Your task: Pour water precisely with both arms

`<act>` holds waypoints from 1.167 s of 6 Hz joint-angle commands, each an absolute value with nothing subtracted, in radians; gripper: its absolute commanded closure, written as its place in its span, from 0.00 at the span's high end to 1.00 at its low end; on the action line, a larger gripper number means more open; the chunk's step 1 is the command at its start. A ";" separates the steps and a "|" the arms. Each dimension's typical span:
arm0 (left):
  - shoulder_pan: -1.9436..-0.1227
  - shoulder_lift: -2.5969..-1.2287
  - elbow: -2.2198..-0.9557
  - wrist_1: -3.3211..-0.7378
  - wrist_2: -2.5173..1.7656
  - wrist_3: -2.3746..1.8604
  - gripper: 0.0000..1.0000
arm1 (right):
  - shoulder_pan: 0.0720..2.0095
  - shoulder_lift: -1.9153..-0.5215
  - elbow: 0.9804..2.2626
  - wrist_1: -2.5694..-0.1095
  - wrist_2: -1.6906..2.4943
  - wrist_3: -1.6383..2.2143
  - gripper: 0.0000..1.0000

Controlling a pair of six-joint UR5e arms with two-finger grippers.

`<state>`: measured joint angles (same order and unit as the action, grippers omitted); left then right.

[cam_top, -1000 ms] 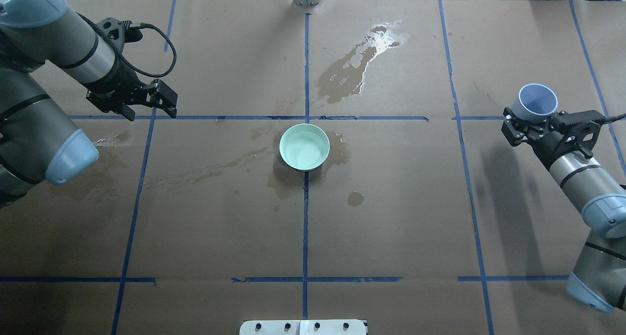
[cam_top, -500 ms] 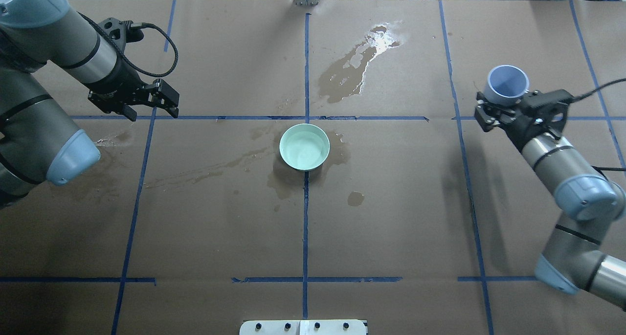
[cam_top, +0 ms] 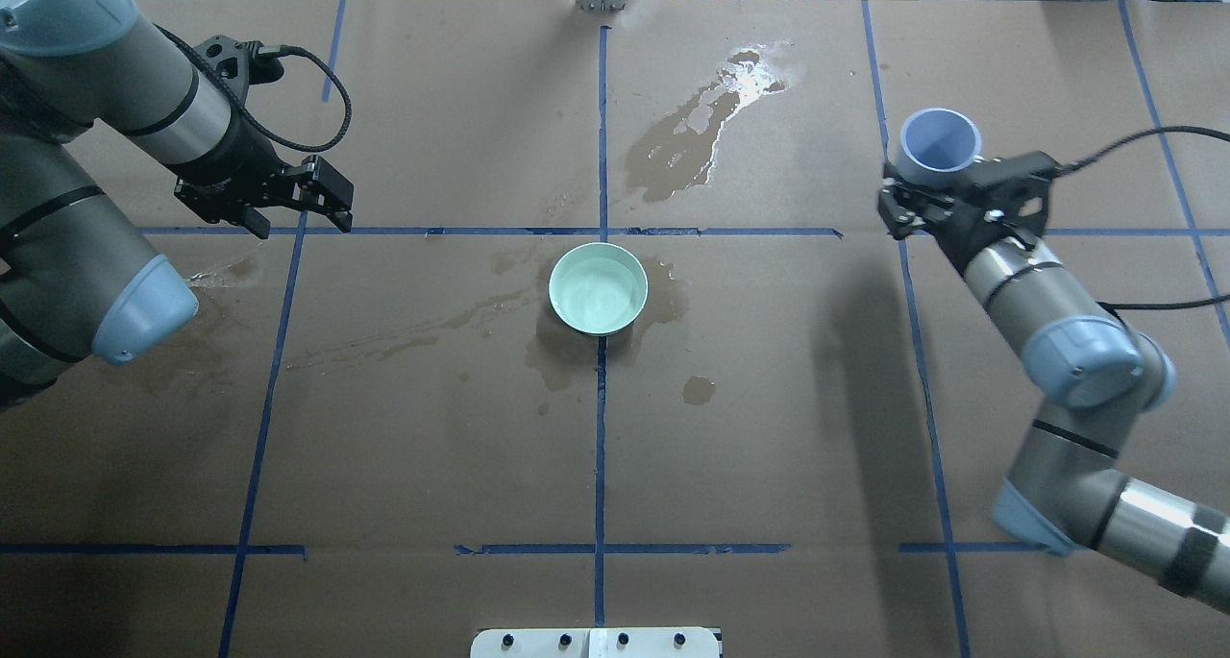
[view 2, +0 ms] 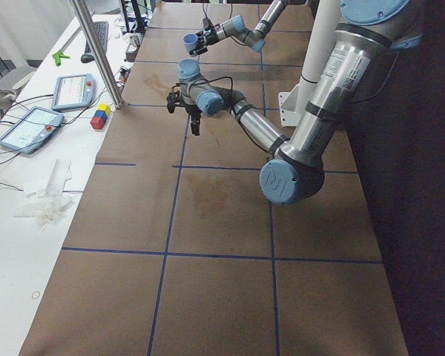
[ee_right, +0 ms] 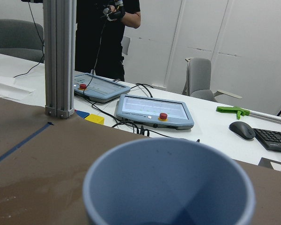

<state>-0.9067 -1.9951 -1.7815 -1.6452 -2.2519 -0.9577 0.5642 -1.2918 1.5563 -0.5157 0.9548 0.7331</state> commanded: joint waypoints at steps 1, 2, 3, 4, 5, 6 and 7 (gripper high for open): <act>-0.907 -1.996 -1.781 -1.646 -2.252 -0.963 1.00 | 0.472 -1.180 1.551 -0.686 0.823 0.732 0.00; -0.907 -1.996 -1.781 -1.646 -2.252 -0.963 1.00 | 0.418 -1.142 1.554 -0.760 0.743 0.732 0.00; -0.907 -1.996 -1.781 -1.646 -2.252 -0.962 1.00 | 0.369 -1.111 1.552 -0.847 0.688 0.729 0.00; -0.907 -1.996 -1.779 -1.646 -2.252 -0.960 1.00 | 0.345 -1.065 1.551 -0.952 0.661 0.715 0.00; -0.907 -1.996 -1.779 -1.646 -2.252 -0.960 1.00 | 0.331 -1.054 1.549 -1.016 0.647 0.698 0.00; -0.907 -1.996 -1.779 -1.646 -2.252 -0.960 1.00 | 0.328 -1.037 1.546 -1.057 0.628 0.580 0.00; -0.907 -1.996 -1.779 -1.646 -2.252 -0.962 1.00 | 0.319 -1.037 1.543 -1.069 0.621 0.542 0.00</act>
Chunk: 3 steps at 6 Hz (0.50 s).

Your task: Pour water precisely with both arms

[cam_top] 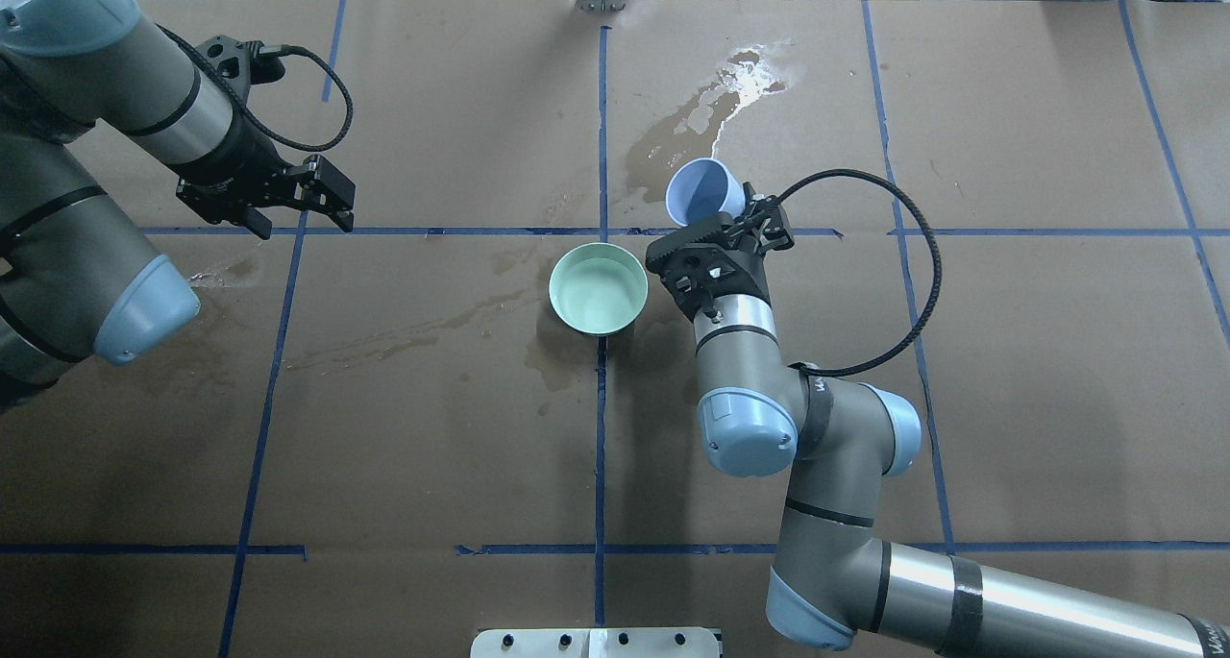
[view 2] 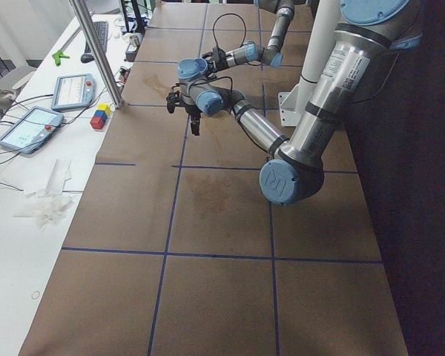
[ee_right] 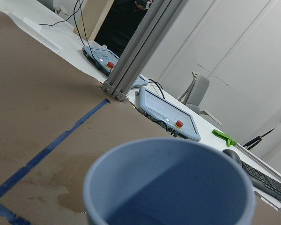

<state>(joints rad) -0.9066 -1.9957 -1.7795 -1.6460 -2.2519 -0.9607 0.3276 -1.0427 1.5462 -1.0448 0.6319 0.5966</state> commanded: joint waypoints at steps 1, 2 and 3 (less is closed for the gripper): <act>-0.907 -1.996 -1.779 -1.649 -2.252 -0.960 1.00 | 0.304 -1.014 1.543 -1.153 0.588 0.508 0.00; -0.907 -1.996 -1.778 -1.649 -2.252 -0.959 1.00 | 0.287 -0.994 1.543 -1.179 0.578 0.485 0.00; -0.907 -1.996 -1.778 -1.649 -2.252 -0.959 1.00 | 0.275 -0.993 1.534 -1.184 0.548 0.442 0.00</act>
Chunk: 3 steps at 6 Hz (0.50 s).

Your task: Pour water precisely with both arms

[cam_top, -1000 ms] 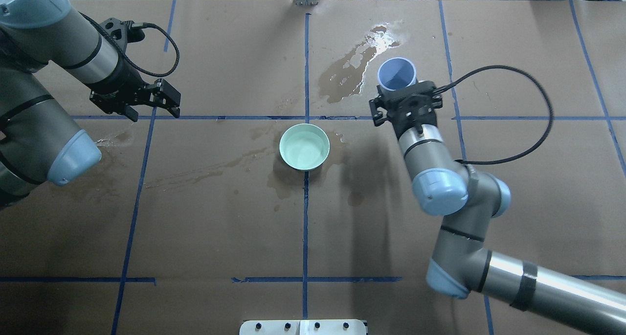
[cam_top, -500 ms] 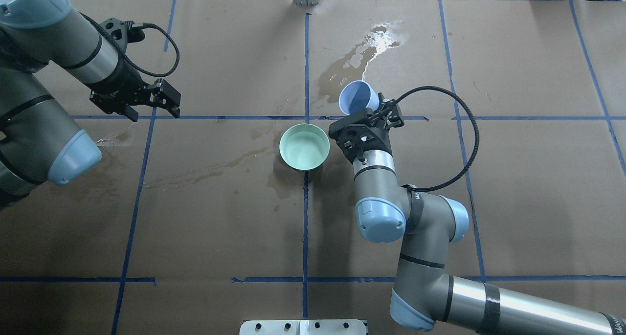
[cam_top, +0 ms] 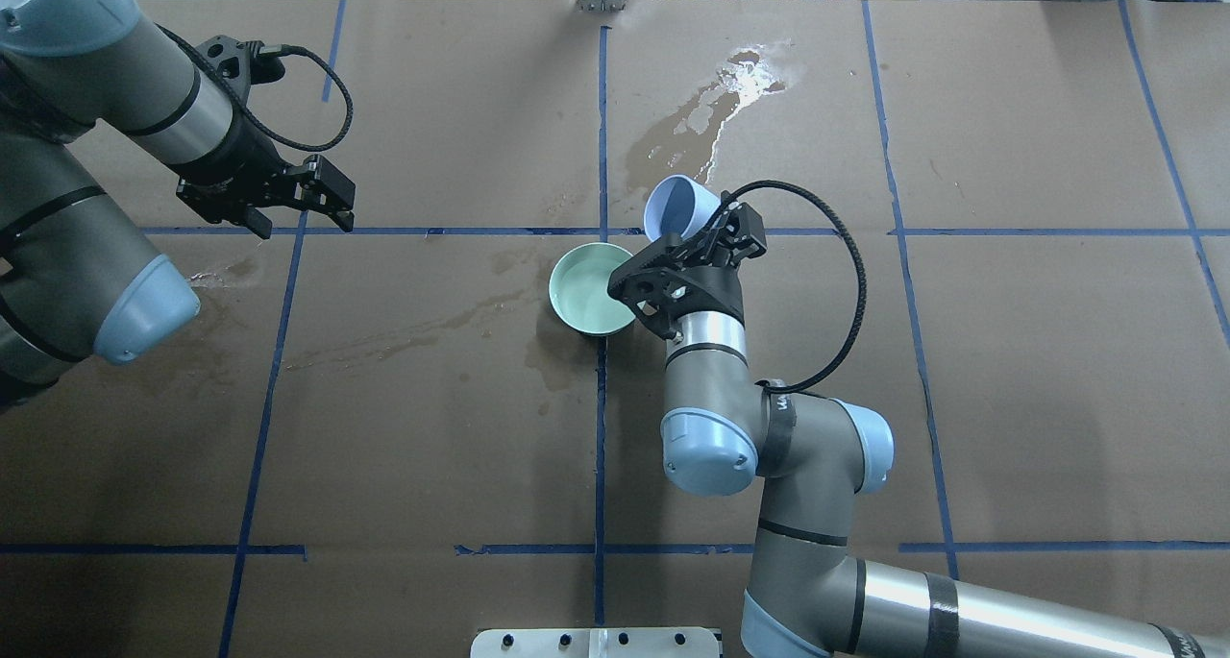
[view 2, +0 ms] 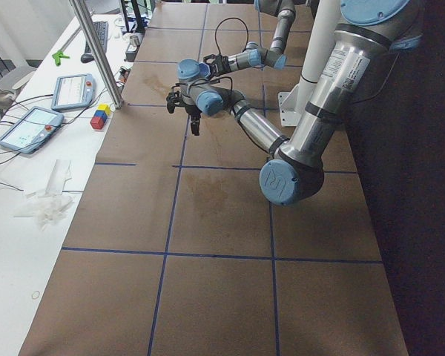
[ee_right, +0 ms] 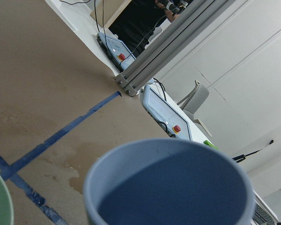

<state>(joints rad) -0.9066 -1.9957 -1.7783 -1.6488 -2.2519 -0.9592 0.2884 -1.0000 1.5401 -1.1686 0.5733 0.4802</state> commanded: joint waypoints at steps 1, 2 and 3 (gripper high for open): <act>-0.907 -1.996 -1.778 -1.649 -2.253 -0.959 1.00 | 0.273 -0.991 1.534 -1.190 0.543 0.326 0.00; -0.907 -1.996 -1.779 -1.649 -2.253 -0.959 1.00 | 0.272 -0.991 1.534 -1.192 0.534 0.260 0.00; -0.907 -1.996 -1.779 -1.649 -2.253 -0.959 1.00 | 0.262 -0.991 1.532 -1.193 0.513 0.153 0.00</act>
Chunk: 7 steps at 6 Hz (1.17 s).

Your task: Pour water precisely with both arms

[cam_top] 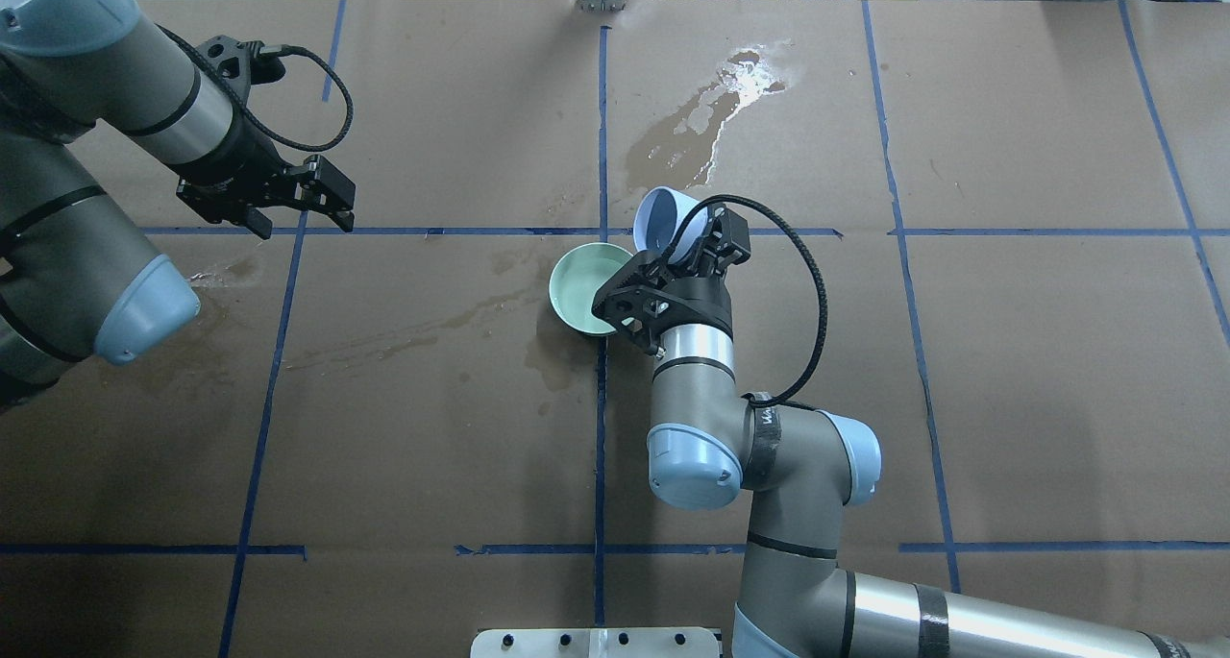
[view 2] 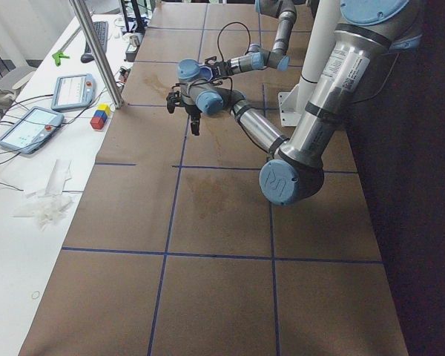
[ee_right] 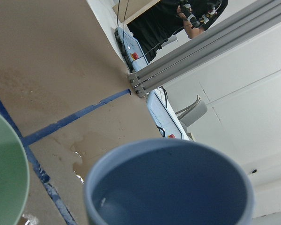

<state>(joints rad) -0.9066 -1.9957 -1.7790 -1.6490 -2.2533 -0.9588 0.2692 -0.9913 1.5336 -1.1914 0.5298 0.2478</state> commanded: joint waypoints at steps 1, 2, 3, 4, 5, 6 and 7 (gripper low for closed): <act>-0.907 -1.996 -1.779 -1.649 -2.253 -0.959 1.00 | 0.259 -0.991 1.534 -1.200 0.500 0.061 0.00; -0.907 -1.996 -1.781 -1.649 -2.253 -0.959 1.00 | 0.250 -0.991 1.534 -1.218 0.482 0.040 0.00; -0.907 -1.996 -1.779 -1.649 -2.253 -0.959 1.00 | 0.242 -0.989 1.534 -1.241 0.465 -0.010 0.00; -0.907 -1.994 -1.781 -1.649 -2.253 -0.959 1.00 | 0.242 -0.989 1.534 -1.241 0.462 -0.093 0.00; -0.907 -1.996 -1.781 -1.649 -2.253 -0.959 1.00 | 0.239 -0.985 1.534 -1.243 0.450 -0.119 0.00; -0.907 -1.994 -1.781 -1.649 -2.253 -0.957 1.00 | 0.238 -0.985 1.534 -1.243 0.443 -0.153 0.00; -0.907 -1.994 -1.781 -1.649 -2.253 -0.959 1.00 | 0.235 -0.985 1.534 -1.243 0.431 -0.197 0.00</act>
